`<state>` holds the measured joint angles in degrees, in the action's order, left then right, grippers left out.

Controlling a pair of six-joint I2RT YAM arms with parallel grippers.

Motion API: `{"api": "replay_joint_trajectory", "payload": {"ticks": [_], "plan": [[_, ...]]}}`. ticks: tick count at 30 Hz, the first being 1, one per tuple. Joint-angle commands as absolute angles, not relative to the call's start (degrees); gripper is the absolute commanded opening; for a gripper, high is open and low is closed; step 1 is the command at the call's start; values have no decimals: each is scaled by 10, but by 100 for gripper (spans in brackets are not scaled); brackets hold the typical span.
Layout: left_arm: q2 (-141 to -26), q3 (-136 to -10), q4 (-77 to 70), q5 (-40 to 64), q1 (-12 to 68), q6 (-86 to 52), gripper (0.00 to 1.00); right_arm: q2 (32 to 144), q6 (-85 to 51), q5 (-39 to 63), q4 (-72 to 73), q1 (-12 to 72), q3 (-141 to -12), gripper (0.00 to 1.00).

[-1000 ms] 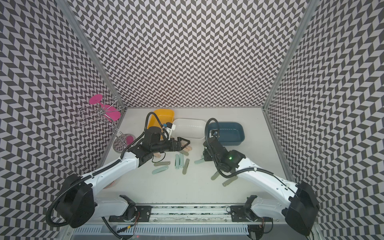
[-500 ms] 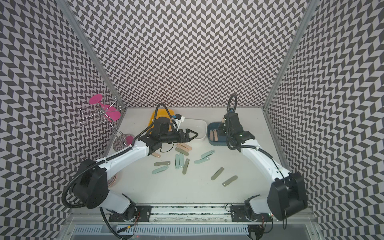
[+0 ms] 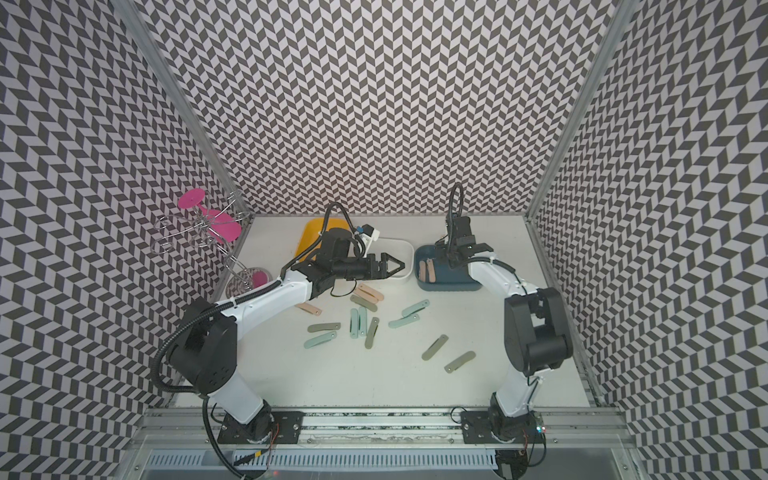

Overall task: Place the fruit knives into the storage box by color
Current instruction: Place the fruit knife in the storage box.

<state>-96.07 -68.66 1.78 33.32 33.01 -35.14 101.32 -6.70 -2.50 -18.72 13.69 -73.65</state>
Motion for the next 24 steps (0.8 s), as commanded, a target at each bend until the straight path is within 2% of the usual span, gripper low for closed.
{"api": "replay_joint_trajectory", "payload": {"ticks": [1,24], "plan": [[-971,-713,15,341,334,-344,100,1040,-54,0,-155,135,-747,21],[-988,-715,13,345,331,-342,100,1146,-58,11,-148,126,-761,20]]}}
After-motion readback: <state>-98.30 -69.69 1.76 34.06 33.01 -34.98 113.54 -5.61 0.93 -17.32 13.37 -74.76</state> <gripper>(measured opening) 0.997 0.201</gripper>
